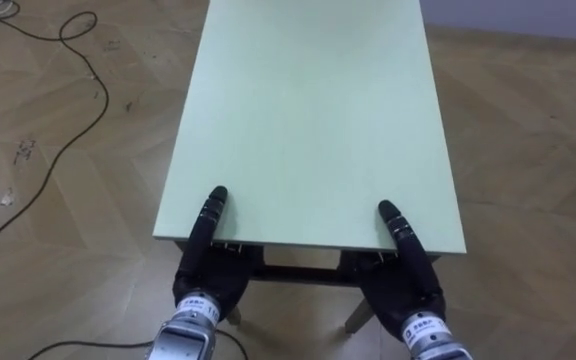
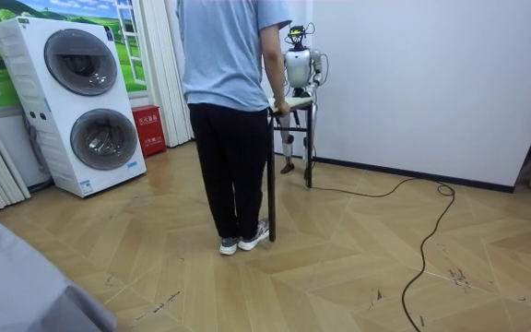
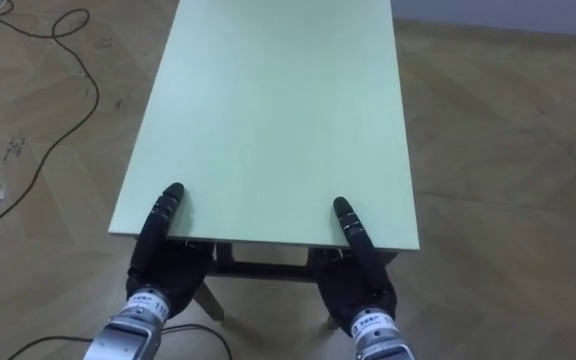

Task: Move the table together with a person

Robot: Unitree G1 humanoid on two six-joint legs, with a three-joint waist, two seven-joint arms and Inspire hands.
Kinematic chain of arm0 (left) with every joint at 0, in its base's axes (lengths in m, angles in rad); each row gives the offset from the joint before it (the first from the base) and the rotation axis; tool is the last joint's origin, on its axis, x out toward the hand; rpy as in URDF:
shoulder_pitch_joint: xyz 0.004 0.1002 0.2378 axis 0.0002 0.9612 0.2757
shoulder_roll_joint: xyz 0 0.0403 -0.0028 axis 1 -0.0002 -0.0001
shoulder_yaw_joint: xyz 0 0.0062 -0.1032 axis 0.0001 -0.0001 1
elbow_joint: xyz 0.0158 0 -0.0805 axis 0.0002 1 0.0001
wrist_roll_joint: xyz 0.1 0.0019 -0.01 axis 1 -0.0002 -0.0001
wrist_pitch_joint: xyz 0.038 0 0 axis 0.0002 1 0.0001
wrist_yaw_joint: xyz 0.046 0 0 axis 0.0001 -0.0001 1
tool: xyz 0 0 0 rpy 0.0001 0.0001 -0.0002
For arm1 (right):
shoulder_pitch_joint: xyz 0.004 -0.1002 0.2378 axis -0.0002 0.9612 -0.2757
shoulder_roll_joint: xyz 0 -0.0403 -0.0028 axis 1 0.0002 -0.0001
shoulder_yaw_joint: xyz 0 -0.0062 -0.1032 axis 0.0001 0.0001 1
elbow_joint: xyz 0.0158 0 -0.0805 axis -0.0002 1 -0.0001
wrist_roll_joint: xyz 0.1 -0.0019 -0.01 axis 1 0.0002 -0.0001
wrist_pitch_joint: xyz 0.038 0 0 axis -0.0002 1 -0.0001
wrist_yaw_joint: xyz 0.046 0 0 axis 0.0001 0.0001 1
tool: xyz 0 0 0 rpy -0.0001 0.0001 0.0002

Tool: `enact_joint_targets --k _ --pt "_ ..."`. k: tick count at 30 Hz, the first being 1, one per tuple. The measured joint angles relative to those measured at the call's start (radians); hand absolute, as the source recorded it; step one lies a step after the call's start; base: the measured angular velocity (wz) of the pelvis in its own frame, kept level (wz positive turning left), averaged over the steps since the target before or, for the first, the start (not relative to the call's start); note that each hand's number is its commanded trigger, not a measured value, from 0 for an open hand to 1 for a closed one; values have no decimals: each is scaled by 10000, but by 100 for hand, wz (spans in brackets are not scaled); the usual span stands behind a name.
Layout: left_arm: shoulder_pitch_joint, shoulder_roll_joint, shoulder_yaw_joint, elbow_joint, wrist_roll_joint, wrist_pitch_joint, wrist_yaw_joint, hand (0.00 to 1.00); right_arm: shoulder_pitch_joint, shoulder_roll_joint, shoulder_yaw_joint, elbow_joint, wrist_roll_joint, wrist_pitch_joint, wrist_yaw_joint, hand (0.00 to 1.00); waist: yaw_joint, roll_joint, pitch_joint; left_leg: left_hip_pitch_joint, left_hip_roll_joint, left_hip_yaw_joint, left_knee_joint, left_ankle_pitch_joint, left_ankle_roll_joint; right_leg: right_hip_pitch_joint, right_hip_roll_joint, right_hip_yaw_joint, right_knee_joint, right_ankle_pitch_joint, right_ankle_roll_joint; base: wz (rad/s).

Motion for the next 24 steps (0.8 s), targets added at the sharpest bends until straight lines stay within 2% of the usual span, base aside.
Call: enact_joint_targets --k 3,9,11,13,19,22,24 --pt "22 53 -40 1 0 9 -3 100 46 53 37 37 60 -16 1 100 1 3 0 -6 22 -152 56 40 -64 89 74 -201 1 -11 -36 12" --pt "94 12 -20 48 -60 181 1 100 111 -121 13 15 39 -15 6 100 -54 25 -5 -39 16 -555 107 171 -221 331 152 -719 -12 -182 -318 23" --pt "148 -87 -18 47 -89 249 1 100 135 -239 4 -67 9 -15 9 100 -145 32 -8 -176 40 -709 221 184 -245 356 175 -977 -19 -224 -380 37" --pt "172 -281 -47 48 -88 261 1 100 136 -342 -86 -159 -38 -13 9 100 -382 68 -7 -354 42 -730 336 249 -228 427 181 -1363 -23 -304 -430 47" --pt "473 -261 -90 -179 -85 126 1 100 300 -320 2 -306 -168 -11 3 100 -471 243 -38 -459 8 -702 348 338 -188 469 53 -1825 58 -436 -446 19" --pt "375 -66 -123 -271 -20 58 12 100 356 -157 37 -378 -149 -71 -65 100 -581 265 -33 -485 -102 -574 163 528 -63 466 -85 -2174 152 -492 -409 33" --pt "353 -77 -149 -270 21 56 23 100 361 -122 36 -378 -151 -137 -67 100 -596 264 -32 -429 -201 -543 33 588 2 474 -119 -2238 238 -538 -354 16"
